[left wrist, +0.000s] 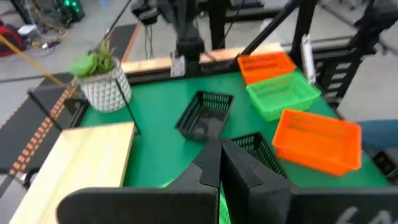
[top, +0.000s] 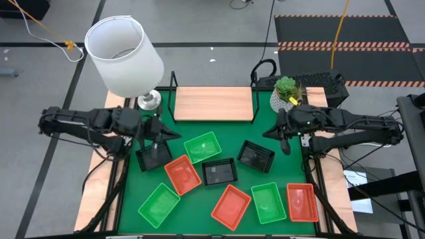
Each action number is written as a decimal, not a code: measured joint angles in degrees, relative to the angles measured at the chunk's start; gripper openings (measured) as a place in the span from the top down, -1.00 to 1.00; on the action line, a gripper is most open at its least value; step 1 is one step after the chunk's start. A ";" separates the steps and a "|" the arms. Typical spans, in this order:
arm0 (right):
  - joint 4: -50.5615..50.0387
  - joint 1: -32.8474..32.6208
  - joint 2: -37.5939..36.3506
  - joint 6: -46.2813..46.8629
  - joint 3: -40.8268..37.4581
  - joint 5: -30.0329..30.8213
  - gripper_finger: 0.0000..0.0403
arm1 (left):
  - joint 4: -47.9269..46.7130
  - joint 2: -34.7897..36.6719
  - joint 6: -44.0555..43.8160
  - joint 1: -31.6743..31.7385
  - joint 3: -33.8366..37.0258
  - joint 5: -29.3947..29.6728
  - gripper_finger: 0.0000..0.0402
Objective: Stack baskets on shelf by color
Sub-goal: Put the right black bin on the shelf
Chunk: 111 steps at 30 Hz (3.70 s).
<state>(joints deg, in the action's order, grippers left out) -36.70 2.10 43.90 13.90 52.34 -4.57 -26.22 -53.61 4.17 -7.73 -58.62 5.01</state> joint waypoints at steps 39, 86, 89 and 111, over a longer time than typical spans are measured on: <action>-19.33 -19.14 26.63 -22.56 0.00 1.42 0.31 | 7.14 -4.17 3.96 -0.59 5.93 3.55 0.98; -21.70 -20.59 28.53 -15.90 15.67 15.51 0.95 | 6.80 -4.47 4.65 -0.61 6.02 3.53 0.86; -21.99 -21.35 28.58 -15.90 18.93 16.26 0.96 | 6.78 -4.47 4.64 -0.61 6.02 3.53 0.86; -42.56 -12.14 50.83 -9.37 58.70 33.48 0.96 | 6.80 -4.47 4.33 -0.61 6.02 3.55 0.86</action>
<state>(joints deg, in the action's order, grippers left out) -79.26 -10.03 94.72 4.52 111.03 28.91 -19.42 -58.08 8.49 -8.34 -52.60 8.56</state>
